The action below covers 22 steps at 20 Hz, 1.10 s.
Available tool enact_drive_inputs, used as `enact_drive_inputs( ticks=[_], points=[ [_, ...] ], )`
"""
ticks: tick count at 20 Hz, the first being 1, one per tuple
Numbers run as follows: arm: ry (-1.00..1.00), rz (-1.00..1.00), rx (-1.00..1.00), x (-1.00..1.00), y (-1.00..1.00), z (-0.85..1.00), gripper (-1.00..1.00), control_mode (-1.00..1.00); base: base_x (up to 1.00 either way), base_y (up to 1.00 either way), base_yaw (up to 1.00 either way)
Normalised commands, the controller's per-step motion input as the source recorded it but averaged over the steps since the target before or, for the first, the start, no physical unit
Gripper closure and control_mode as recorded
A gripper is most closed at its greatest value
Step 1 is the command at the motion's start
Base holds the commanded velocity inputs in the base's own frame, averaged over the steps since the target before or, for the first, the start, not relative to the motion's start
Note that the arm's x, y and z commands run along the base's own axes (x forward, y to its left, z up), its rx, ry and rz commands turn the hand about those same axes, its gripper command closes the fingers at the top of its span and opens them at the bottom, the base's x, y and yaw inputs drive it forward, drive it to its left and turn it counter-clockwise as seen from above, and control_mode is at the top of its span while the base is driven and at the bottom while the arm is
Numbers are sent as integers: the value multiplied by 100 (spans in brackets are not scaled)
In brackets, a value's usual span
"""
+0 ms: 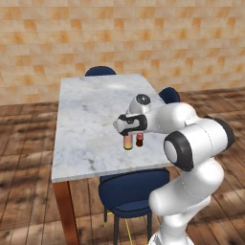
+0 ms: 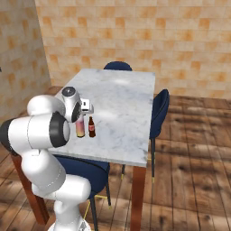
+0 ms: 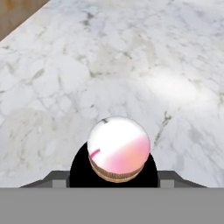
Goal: Place the large bottle from the dining counter next to the other large bottle outside the sink, and place the small bottle from the dining counter next to the other small bottle inside the sink.
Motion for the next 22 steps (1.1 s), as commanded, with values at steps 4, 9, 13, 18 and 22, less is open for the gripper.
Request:
enact_drive_inputs(
  ticks=[4,9,13,18,22],
  points=[
    [-1,0,1,0,1,-15,100,-100,0,0,0],
    [-5,0,0,-10,6,9,100,-100,0,0,0],
    [-5,0,0,-18,5,34,100,-100,0,0,0],
    [-6,0,0,-11,7,45,100,-100,0,0,0],
    [1,0,3,-15,0,61,100,-100,0,0,0]
  ],
)
